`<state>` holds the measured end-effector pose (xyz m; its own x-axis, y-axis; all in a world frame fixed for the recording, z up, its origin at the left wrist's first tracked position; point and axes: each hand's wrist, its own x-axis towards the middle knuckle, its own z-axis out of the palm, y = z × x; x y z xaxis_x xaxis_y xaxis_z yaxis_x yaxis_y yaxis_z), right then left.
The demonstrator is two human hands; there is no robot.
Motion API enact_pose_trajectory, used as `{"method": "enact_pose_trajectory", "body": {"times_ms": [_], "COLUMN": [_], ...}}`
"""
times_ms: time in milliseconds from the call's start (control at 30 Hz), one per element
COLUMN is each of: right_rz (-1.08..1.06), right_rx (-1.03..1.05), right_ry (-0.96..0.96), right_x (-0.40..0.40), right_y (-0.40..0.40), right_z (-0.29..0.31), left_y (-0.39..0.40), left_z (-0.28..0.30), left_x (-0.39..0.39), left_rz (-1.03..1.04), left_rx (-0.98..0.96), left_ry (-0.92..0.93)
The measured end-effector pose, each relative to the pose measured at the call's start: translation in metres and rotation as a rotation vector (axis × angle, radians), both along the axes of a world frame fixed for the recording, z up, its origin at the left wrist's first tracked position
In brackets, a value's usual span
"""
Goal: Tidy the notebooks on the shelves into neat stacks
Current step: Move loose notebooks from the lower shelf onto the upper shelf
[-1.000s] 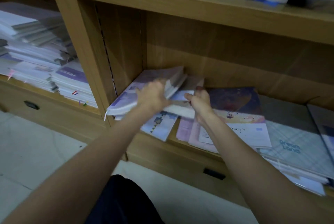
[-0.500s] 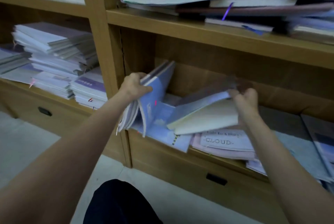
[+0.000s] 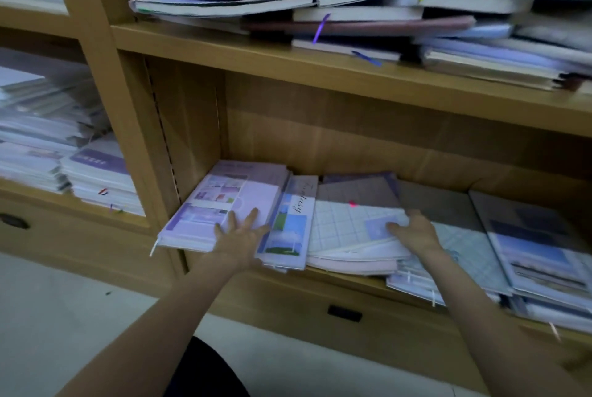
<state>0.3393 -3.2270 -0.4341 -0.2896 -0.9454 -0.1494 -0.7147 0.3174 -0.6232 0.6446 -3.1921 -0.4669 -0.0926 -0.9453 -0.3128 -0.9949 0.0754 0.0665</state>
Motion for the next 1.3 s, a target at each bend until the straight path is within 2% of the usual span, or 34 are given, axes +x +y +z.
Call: {"method": "enact_pose_trajectory", "body": {"times_ms": [100, 200, 333, 400, 533, 600, 700, 800, 900, 1033, 1100, 1167, 1233, 1300], "right_rz": [-0.067, -0.067, -0.037, -0.017, 0.025, -0.007, -0.167, -0.275, -0.316, -0.305, -0.304, -0.29, -0.295, -0.299], "right_rx": [-0.02, -0.115, -0.246, -0.313, -0.371, -0.403, -0.437, -0.39, -0.282, -0.282, -0.285, -0.304, -0.335, -0.373], "right_ry": [0.1, 0.269, 0.232, 0.221, 0.313, 0.197, -0.196, -0.418, -0.496, -0.43, -0.379, -0.346, -0.341, -0.344], "right_x": [0.003, 0.007, 0.016, 0.021, 0.028, 0.03, 0.035, 0.042, 0.044, 0.044, 0.047, 0.049, 0.051, 0.052], "right_y": [-0.002, -0.002, 0.001, 0.002, 0.004, 0.004, 0.001, -0.003, -0.001, 0.002, 0.004, 0.007, 0.012, 0.019], "right_z": [-0.005, -0.007, -0.001, 0.005, 0.01, 0.008, 0.005, -0.003, -0.015, -0.025, -0.025, -0.024, -0.024, -0.022], "left_y": [0.004, 0.003, -0.003, -0.01, -0.025, -0.029, -0.031, -0.031, -0.035, -0.043, -0.042, -0.038, -0.027, -0.013], "left_z": [-0.017, -0.023, -0.013, -0.004, 0.03, 0.045, 0.054, 0.056, 0.056, 0.059, 0.05, 0.027, 0.01, 0.007], "left_x": [-0.001, -0.007, -0.003, 0.007, 0.033, 0.047, 0.06, 0.064, 0.069, 0.07, 0.062, 0.046, 0.016, -0.021], "left_rz": [-0.009, -0.01, -0.085, -0.137, -0.288, -0.296, -0.259, -0.224, -0.201, -0.19, -0.201, -0.182, -0.064, 0.056], "left_rx": [-0.09, -0.153, -0.127, -0.084, -0.053, -0.069, -0.094, -0.074, -0.102, -0.203, -0.156, -0.08, -0.034, -0.064], "left_ry": [-0.188, -0.269, -0.311, -0.23, 0.058, 0.17, 0.323, 0.44, 0.499, 0.557, 0.521, 0.374, 0.155, 0.075]}}
